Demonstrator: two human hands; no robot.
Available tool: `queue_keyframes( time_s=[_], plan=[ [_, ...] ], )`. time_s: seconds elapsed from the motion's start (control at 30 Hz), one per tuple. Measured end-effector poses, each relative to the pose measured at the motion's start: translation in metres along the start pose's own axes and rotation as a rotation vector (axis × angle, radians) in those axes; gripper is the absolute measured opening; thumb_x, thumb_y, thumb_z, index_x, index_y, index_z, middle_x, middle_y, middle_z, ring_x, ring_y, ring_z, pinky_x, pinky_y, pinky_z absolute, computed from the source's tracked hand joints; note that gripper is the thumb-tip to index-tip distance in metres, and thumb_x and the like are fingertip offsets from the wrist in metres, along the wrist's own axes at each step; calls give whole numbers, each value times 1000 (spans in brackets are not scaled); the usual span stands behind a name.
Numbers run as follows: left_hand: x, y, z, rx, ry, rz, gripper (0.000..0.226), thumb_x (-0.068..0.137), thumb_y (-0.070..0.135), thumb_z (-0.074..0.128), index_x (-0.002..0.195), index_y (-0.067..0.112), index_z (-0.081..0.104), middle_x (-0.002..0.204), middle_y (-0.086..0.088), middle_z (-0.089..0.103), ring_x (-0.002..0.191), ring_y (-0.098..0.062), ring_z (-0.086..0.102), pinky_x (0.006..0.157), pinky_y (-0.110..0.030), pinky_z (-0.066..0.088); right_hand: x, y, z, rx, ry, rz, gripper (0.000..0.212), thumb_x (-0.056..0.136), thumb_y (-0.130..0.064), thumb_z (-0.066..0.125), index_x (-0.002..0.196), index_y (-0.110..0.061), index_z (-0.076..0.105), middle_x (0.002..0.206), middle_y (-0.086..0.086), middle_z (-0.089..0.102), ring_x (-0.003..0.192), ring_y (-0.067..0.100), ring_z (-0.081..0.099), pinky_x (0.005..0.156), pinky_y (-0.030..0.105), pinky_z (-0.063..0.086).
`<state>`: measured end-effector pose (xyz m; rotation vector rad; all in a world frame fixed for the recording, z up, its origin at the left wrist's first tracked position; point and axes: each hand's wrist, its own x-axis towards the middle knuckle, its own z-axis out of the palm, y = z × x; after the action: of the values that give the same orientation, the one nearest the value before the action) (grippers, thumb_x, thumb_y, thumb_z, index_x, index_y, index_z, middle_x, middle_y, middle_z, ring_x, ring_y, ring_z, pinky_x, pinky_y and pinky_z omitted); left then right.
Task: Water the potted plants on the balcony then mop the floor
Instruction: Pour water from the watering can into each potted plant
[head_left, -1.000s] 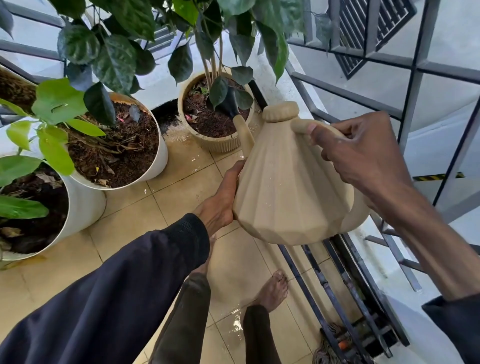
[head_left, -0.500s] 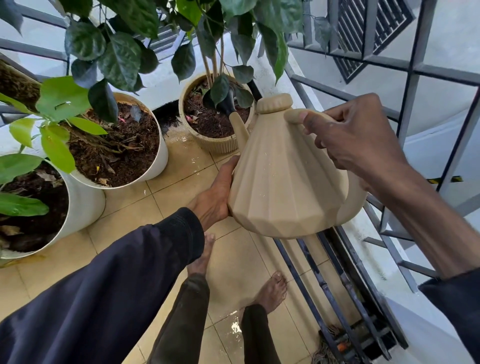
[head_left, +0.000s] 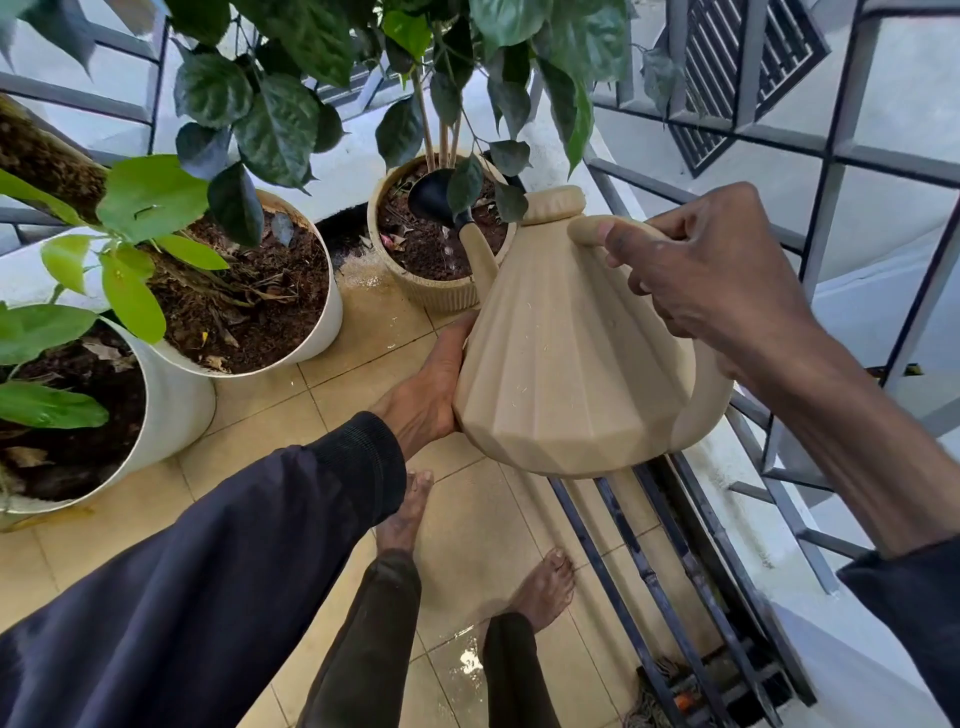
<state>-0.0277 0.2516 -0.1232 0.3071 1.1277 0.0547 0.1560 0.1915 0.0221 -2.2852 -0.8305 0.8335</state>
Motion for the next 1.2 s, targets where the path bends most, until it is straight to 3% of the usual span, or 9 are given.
queue_keyframes(
  time_s=[0.2, 0.43, 0.6, 0.67, 0.83, 0.9, 0.97, 1.03, 1.2],
  plan=[
    [2, 2, -5, -2, -3, -7, 44, 93, 53, 61, 85, 14, 81, 78, -7, 77, 62, -24, 74, 54, -31, 60, -1, -2, 1, 9, 3, 5, 63, 87, -54, 84, 88, 9, 77, 65, 11, 51, 44, 16, 32, 52, 28, 30],
    [5, 4, -11, 38, -15, 24, 47, 93, 57, 58, 78, 18, 82, 77, -5, 77, 62, -21, 73, 55, -28, 60, -6, 1, 6, 37, 33, -25, 60, 88, -56, 84, 83, 3, 79, 63, 11, 56, 40, 11, 36, 49, 25, 32],
    [6, 5, -18, 116, -19, 38, 46, 90, 56, 60, 70, 21, 82, 78, -5, 77, 63, -21, 73, 61, -27, 60, -20, 13, 13, 83, 87, -52, 72, 83, -61, 74, 80, 11, 74, 65, 33, 57, 45, 10, 40, 54, 25, 32],
    [8, 6, -20, 140, -15, 45, 44, 89, 56, 61, 70, 23, 83, 79, -4, 78, 64, -19, 74, 65, -28, 59, -26, 21, 17, 113, 110, -49, 75, 82, -59, 71, 81, 16, 70, 65, 38, 53, 48, 18, 36, 53, 29, 29],
    [12, 4, -31, 188, 13, 62, 49, 81, 61, 69, 108, 21, 77, 95, -6, 80, 83, -23, 75, 83, -37, 57, -40, 39, 25, 150, 159, -88, 66, 89, -53, 69, 72, 10, 69, 63, 33, 54, 47, 17, 37, 47, 27, 28],
    [11, 5, -34, 203, 14, 69, 52, 79, 62, 72, 113, 22, 77, 99, -5, 80, 85, -22, 76, 77, -34, 59, -45, 45, 30, 154, 175, -110, 62, 91, -48, 69, 68, 10, 69, 60, 31, 55, 48, 18, 38, 47, 29, 28],
    [9, 6, -38, 208, 7, 85, 54, 79, 61, 73, 118, 23, 75, 105, -6, 80, 86, -21, 77, 69, -31, 60, -49, 51, 35, 150, 198, -130, 61, 92, -46, 68, 68, 11, 68, 61, 33, 57, 48, 30, 41, 49, 33, 30],
    [9, 6, -43, 220, 9, 106, 58, 80, 61, 73, 124, 24, 72, 112, -7, 78, 93, -23, 75, 72, -31, 59, -52, 57, 41, 146, 225, -150, 62, 92, -45, 67, 70, 13, 68, 61, 34, 58, 52, 44, 50, 49, 39, 36],
    [8, 4, -52, 205, 2, 97, 62, 78, 62, 76, 126, 23, 71, 114, -6, 78, 95, -20, 76, 72, -32, 61, -56, 70, 53, 160, 271, -208, 69, 88, -54, 62, 68, 11, 68, 58, 31, 58, 52, 45, 51, 49, 43, 34]
  ],
)
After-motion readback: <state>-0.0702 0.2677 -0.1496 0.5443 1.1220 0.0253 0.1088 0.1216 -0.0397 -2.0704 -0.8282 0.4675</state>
